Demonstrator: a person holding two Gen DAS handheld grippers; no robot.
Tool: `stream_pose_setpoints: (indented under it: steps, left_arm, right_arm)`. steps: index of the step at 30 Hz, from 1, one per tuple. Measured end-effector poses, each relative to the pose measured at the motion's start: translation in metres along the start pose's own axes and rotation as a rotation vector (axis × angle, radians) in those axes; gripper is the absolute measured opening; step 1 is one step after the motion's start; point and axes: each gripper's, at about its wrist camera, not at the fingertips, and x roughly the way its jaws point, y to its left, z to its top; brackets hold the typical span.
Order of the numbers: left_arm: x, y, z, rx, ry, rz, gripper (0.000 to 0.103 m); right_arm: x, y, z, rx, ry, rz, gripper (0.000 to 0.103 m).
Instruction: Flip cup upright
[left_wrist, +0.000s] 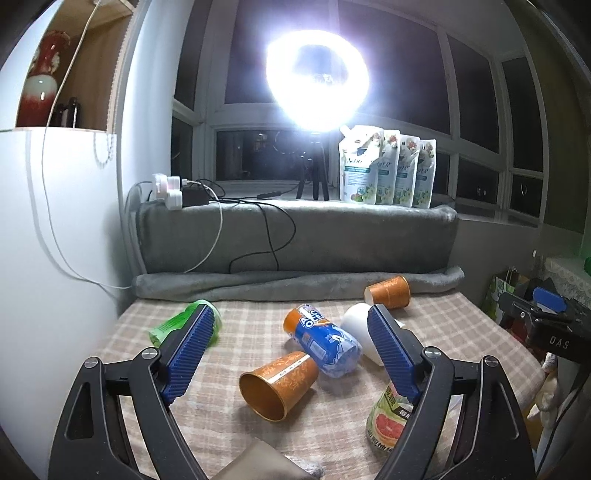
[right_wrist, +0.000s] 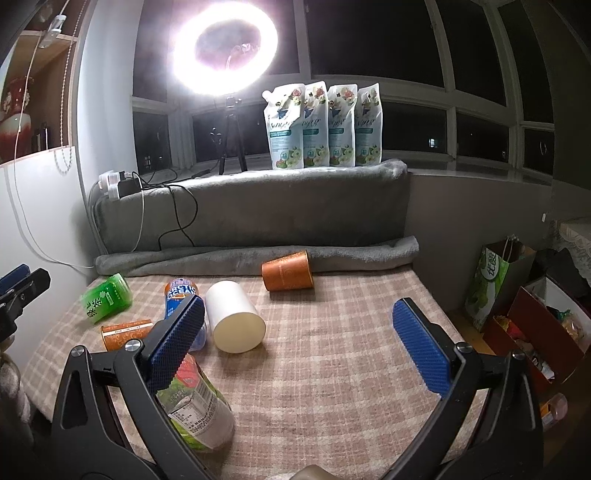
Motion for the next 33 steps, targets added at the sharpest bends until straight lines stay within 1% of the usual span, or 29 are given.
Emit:
stream_pose_setpoints:
  steps: [6,33]
  left_arm:
    - [0.0002,0.0015,0.0,-0.008,0.001,0.001,0.085]
    - [-0.0012,-0.0005,0.002,-0.018,0.004,-0.005,0.085]
  right_arm:
    - [-0.002,0.0019,0.0016,-0.007,-0.013,-0.012,0.103]
    - [-0.0016,0.002,0.0013,-0.009,-0.014,-0.013,0.103]
